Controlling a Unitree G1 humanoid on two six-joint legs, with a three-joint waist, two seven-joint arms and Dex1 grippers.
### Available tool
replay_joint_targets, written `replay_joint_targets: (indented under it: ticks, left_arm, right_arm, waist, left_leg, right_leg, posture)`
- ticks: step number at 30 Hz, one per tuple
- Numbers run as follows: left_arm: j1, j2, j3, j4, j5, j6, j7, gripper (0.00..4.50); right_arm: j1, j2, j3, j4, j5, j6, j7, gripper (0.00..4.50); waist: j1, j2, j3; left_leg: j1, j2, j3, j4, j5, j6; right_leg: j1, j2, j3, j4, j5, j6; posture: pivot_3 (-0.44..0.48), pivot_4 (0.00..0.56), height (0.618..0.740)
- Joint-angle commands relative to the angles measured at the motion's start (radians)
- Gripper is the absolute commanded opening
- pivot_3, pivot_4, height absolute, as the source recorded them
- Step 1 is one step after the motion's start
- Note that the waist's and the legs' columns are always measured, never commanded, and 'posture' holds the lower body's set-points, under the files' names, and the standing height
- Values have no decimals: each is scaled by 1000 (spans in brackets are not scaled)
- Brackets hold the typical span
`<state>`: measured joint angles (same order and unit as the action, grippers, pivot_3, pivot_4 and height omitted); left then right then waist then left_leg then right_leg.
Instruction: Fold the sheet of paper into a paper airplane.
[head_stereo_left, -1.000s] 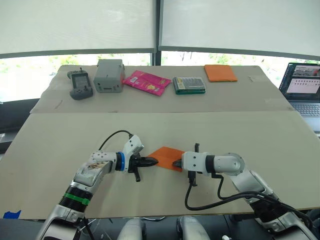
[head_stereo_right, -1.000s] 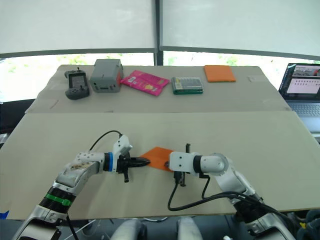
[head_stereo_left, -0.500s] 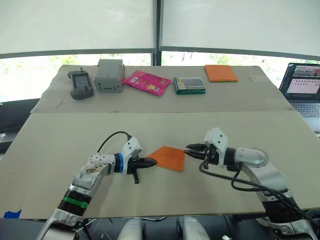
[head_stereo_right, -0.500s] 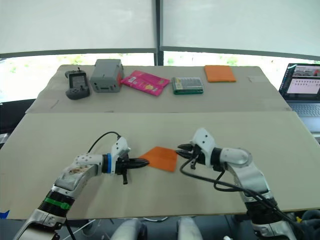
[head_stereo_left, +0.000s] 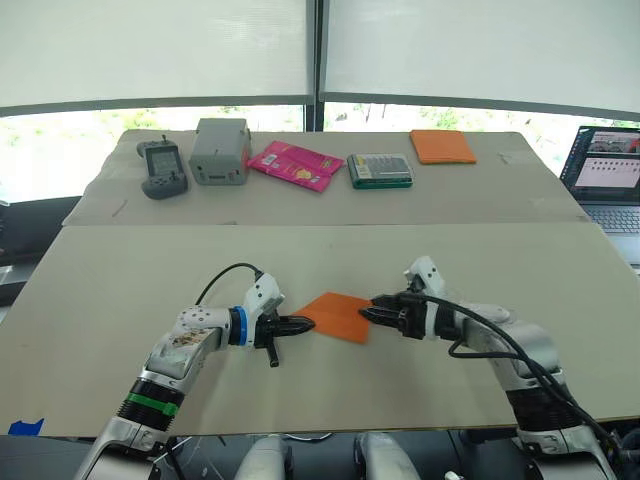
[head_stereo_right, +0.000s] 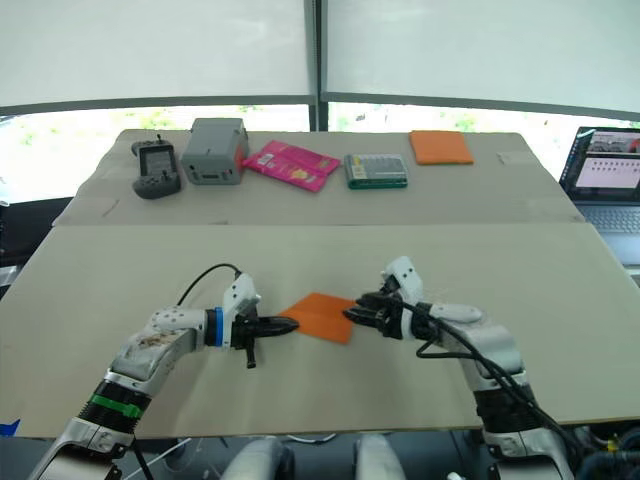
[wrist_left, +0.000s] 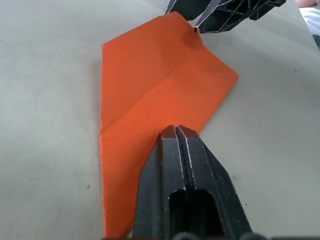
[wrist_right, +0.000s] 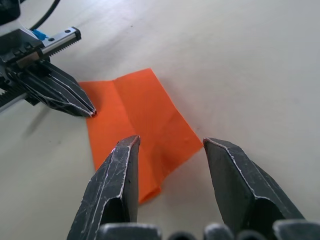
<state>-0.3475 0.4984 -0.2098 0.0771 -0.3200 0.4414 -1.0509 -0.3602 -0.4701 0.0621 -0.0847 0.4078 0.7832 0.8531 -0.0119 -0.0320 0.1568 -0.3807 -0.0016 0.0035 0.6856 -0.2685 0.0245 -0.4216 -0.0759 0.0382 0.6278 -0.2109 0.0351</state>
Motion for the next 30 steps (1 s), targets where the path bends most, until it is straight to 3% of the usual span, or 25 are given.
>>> replay_joint_targets:
  ticks: [1,5,9,12,20,26,30]
  left_arm:
    - [14,6,-17,31,29,15,10,0]
    - [12,9,-16,34,31,14,8,0]
    - [9,11,-16,34,32,14,9,0]
    - [7,10,-20,32,30,17,4,0]
    - [-11,5,-30,49,32,13,-10,0]
    - [-22,2,-26,59,29,12,-15,0]
    - [-32,-20,28,37,-48,78,-17,0]
  right_arm:
    - [-24,-10,-2,-5,24,-11,27,1466]
    - [-8,-15,1,-34,15,-92,53,66]
    - [71,-49,37,-120,-35,-263,106,26]
    - [128,-105,117,-129,-176,-504,132,26]
    - [170,-134,177,4,-386,-1007,89,26]
    - [175,-124,212,78,-444,-1128,78,26]
    - [175,-101,234,116,-451,-1115,69,26]
  waist:
    - [0,0,0]
    - [0,0,0]
    - [1,0,0]
    - [0,0,0]
    - [0,0,0]
    - [1,0,0]
    - [1,0,0]
  left_leg:
    - [0,0,0,0,0,0]
    - [0,0,0,0,0,0]
    - [0,0,0,0,0,0]
    - [0,0,0,0,0,0]
    - [1,-1,1,0,0,0]
    - [1,0,1,0,0,0]
    - [1,0,1,0,0,0]
  right_leg:
    - [0,0,0,0,0,0]
    - [0,0,0,0,0,0]
    - [0,0,0,0,0,0]
    - [0,0,0,0,0,1]
    - [1,0,0,0,-1,1]
    - [1,0,0,0,-1,1]
    - [1,0,0,0,-1,1]
  posture:
    - [0,150,740]
    - [0,150,740]
    - [0,150,740]
    - [0,150,740]
    - [0,150,740]
    - [0,150,740]
    - [0,150,740]
